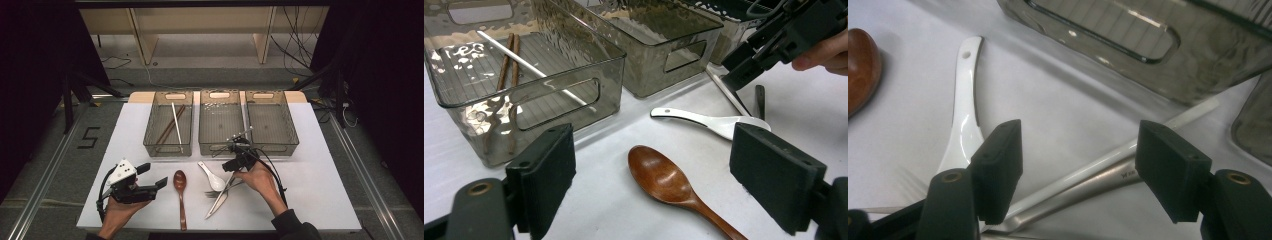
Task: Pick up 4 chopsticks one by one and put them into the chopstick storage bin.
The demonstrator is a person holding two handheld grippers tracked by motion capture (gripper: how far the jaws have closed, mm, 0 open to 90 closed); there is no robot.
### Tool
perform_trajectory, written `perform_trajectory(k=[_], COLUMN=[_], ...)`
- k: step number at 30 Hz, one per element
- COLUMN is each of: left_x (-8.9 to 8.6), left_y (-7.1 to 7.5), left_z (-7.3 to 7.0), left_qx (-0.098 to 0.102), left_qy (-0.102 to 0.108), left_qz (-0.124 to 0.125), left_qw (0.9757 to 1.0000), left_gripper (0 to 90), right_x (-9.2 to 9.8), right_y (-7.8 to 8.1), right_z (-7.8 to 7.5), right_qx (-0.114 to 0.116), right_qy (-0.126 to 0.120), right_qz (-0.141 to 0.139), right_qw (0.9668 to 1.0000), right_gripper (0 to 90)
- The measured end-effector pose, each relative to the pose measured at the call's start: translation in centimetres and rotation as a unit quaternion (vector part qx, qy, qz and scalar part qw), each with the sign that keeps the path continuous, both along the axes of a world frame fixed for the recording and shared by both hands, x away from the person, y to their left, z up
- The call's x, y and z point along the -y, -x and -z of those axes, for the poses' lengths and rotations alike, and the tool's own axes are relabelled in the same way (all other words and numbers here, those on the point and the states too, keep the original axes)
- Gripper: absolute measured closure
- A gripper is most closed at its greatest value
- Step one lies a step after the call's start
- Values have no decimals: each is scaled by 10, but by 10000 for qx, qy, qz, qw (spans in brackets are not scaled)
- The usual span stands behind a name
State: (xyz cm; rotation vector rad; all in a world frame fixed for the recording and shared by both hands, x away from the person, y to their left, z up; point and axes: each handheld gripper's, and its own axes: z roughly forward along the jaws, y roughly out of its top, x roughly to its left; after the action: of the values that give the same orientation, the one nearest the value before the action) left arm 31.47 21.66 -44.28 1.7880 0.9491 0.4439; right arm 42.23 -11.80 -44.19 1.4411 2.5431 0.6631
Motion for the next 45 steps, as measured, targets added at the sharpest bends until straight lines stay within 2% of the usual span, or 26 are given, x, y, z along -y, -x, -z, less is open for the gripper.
perform_trajectory(k=[8, 14, 18, 20, 27, 38, 45], left_x=[0, 0, 0, 0, 0, 1, 1], left_y=[0, 0, 0, 0, 0, 0, 0], left_z=[0, 0, 0, 0, 0, 0, 0], left_qx=[7, 7, 2, 8, 5, 9, 0], left_qy=[1, 3, -5, 3, 6, -2, -4], left_qz=[-2, -3, 2, -3, -7, -5, -2], left_qw=[10000, 10000, 10000, 10000, 10000, 10000, 10000], left_gripper=[180, 180, 180, 180, 180, 180, 180], right_x=[1, 0, -1, -2, 1, -1, 4], right_y=[1, 1, 2, 2, 2, 5, 6], right_z=[9, 15, 17, 18, 17, 16, 14], right_qx=[-70, -156, -128, -129, -222, -337, -384], right_qy=[271, 357, 470, 603, 497, 515, 544], right_qz=[40, 39, 32, 32, 36, -38, -31], right_qw=[9996, 9992, 9988, 9981, 9985, 9981, 9978], right_gripper=[393, 388, 386, 380, 403, 422, 482])
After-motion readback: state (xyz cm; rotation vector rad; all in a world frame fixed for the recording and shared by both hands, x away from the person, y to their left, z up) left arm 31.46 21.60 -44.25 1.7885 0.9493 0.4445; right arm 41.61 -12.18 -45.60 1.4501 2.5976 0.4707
